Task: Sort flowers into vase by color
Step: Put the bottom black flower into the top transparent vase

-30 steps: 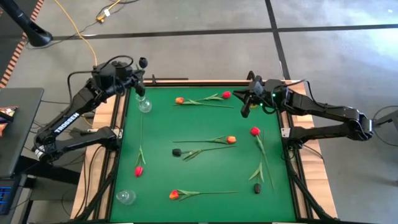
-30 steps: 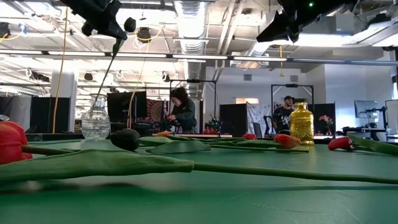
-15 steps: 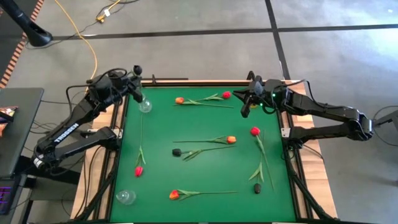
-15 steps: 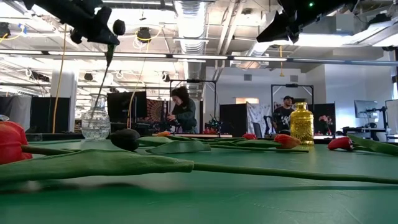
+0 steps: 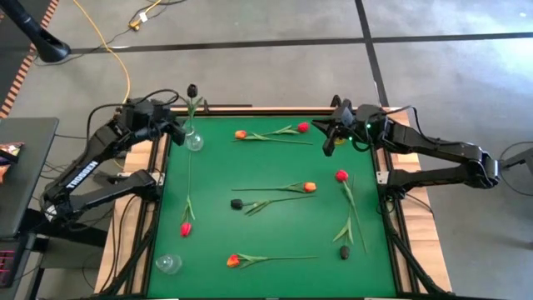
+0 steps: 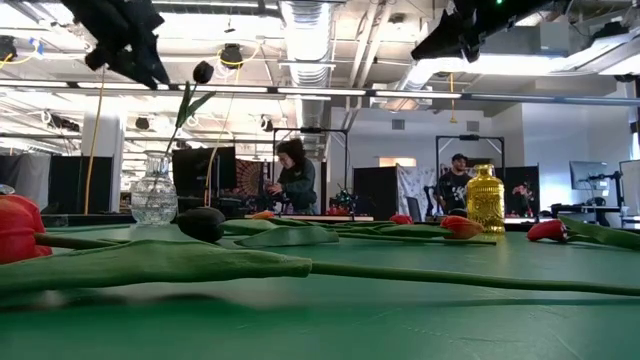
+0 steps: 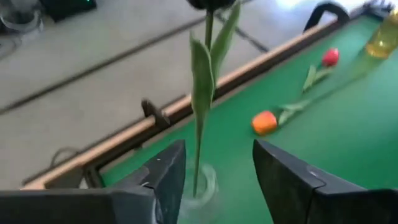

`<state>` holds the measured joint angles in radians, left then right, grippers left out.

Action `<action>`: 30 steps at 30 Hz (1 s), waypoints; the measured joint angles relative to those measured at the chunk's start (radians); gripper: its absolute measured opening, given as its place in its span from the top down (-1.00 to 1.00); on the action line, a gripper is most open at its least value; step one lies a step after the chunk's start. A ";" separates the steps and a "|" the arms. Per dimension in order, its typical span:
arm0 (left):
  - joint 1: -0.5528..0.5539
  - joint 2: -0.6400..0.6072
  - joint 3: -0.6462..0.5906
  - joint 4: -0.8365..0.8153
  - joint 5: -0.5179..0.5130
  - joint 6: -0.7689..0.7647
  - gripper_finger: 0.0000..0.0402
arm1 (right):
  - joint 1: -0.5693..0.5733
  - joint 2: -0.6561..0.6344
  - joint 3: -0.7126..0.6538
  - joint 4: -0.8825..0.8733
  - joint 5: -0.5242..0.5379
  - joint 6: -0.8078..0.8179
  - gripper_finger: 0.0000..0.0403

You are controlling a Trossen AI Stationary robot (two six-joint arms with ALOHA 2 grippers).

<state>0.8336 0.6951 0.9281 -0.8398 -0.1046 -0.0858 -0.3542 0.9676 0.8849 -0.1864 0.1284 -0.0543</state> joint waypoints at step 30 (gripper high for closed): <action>-0.502 0.326 0.130 0.063 0.361 0.100 0.20 | 0.477 0.129 0.331 -0.918 -0.084 -0.006 0.62</action>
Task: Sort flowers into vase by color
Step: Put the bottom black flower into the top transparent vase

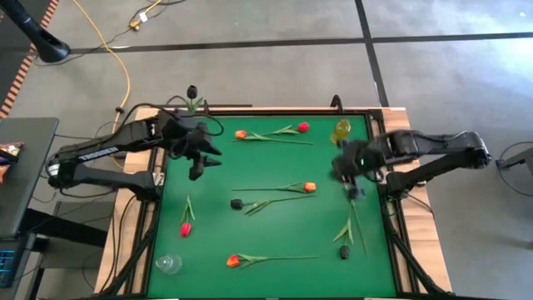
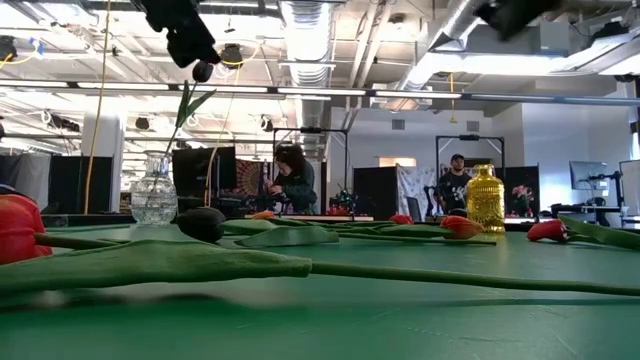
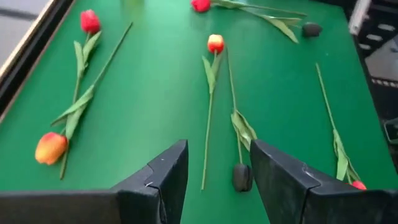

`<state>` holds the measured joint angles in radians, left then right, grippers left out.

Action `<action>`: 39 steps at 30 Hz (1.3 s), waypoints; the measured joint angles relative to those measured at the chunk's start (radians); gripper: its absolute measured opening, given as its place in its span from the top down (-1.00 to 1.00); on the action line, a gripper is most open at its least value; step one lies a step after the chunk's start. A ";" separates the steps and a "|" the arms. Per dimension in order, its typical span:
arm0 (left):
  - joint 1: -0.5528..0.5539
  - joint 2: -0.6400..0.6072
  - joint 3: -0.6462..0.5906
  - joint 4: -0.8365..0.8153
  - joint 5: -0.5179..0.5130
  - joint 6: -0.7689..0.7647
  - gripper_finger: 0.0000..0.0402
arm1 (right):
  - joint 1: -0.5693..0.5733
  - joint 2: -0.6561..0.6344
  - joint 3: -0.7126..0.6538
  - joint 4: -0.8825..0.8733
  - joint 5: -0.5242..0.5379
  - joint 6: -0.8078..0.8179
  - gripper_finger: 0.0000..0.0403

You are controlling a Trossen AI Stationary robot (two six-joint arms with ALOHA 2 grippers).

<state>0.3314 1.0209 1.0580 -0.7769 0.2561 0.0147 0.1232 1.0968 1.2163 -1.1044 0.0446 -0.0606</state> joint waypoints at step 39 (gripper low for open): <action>-0.390 0.123 0.000 0.183 -0.377 -0.254 0.20 | 0.458 0.488 -0.383 0.184 -0.090 -0.236 0.06</action>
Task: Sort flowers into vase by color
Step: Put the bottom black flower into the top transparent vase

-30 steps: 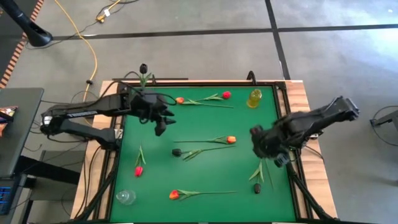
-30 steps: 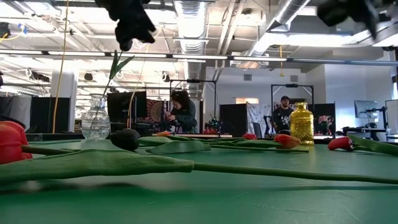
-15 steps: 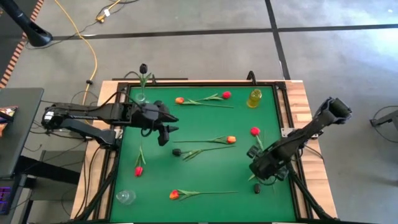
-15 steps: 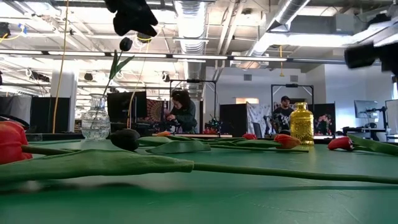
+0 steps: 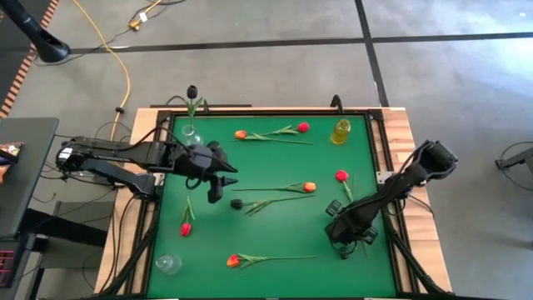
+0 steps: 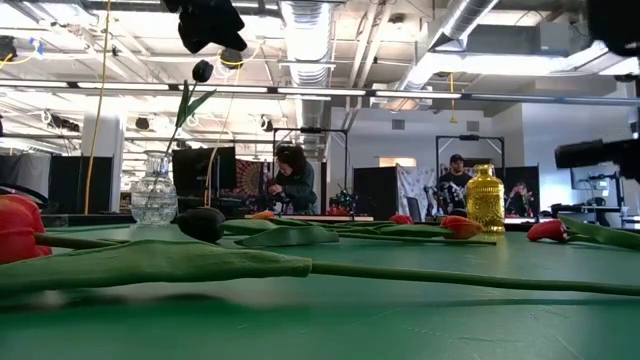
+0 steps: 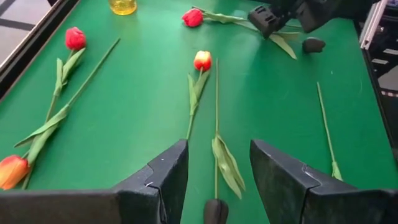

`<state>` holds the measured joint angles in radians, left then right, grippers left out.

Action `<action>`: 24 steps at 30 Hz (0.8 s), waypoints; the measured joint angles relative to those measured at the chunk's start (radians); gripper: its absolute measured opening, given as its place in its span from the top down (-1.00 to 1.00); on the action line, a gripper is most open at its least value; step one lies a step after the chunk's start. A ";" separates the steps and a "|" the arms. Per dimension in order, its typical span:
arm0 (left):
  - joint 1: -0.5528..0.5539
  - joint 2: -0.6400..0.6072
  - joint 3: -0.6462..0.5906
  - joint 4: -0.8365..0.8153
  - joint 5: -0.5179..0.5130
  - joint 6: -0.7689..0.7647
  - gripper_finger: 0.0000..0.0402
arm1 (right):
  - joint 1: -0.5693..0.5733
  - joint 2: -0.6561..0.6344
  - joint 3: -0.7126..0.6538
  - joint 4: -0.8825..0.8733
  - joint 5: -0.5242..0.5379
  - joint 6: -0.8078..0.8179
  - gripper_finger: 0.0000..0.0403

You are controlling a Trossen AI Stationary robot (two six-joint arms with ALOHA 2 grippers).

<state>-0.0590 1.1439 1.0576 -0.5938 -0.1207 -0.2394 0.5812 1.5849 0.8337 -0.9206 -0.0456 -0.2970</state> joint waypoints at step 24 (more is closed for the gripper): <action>-0.005 0.000 0.000 0.009 -0.026 -0.007 0.20 | 0.062 -0.221 0.008 0.063 0.065 0.098 0.86</action>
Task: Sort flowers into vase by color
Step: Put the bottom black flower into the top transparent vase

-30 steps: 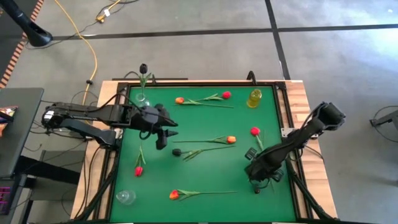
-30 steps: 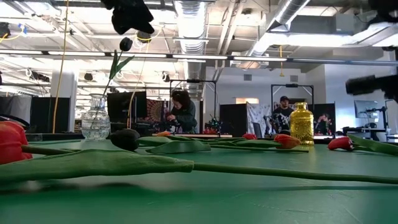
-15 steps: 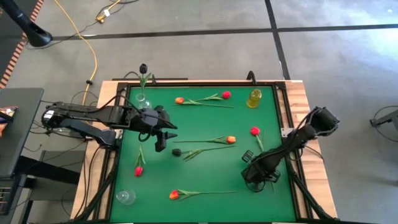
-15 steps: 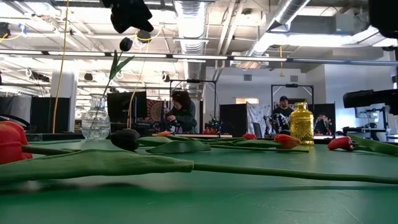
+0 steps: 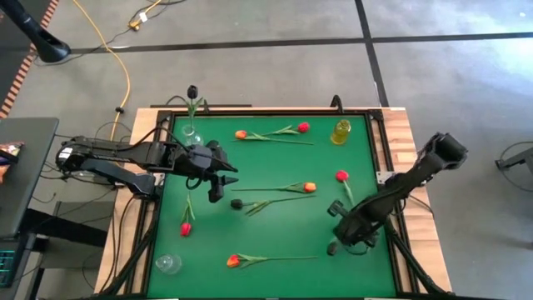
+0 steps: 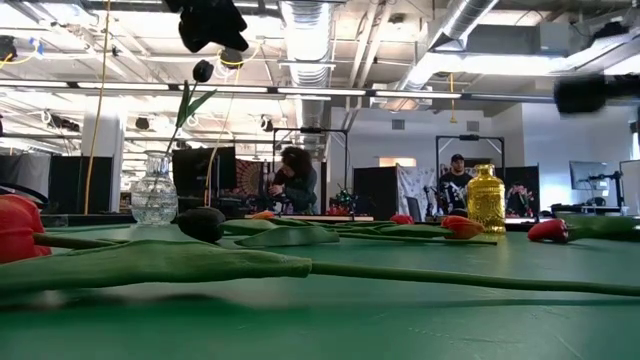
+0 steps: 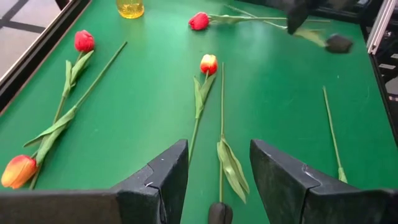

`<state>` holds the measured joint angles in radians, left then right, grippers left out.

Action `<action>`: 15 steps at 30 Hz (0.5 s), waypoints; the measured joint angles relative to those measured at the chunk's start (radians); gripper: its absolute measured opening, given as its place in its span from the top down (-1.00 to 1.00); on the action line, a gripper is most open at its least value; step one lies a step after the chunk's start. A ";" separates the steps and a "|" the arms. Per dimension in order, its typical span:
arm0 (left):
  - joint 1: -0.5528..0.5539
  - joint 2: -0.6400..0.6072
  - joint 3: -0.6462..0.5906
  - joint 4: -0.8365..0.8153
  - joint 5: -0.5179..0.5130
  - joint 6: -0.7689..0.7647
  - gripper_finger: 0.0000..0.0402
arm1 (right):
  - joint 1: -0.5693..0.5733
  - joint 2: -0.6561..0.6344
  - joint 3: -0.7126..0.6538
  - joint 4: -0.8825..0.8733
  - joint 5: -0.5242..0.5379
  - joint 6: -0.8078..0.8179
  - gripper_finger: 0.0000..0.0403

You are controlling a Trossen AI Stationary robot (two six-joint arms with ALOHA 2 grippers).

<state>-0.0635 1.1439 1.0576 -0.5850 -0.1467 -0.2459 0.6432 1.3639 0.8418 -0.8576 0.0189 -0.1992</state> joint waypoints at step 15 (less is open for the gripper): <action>0.000 0.000 0.000 0.011 0.000 0.014 0.20 | -0.205 -0.487 0.004 0.562 0.166 0.335 0.87</action>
<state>-0.0635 1.1439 1.0576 -0.5735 -0.1471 -0.2321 0.4386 0.8769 0.8459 -0.2957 0.1852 0.1363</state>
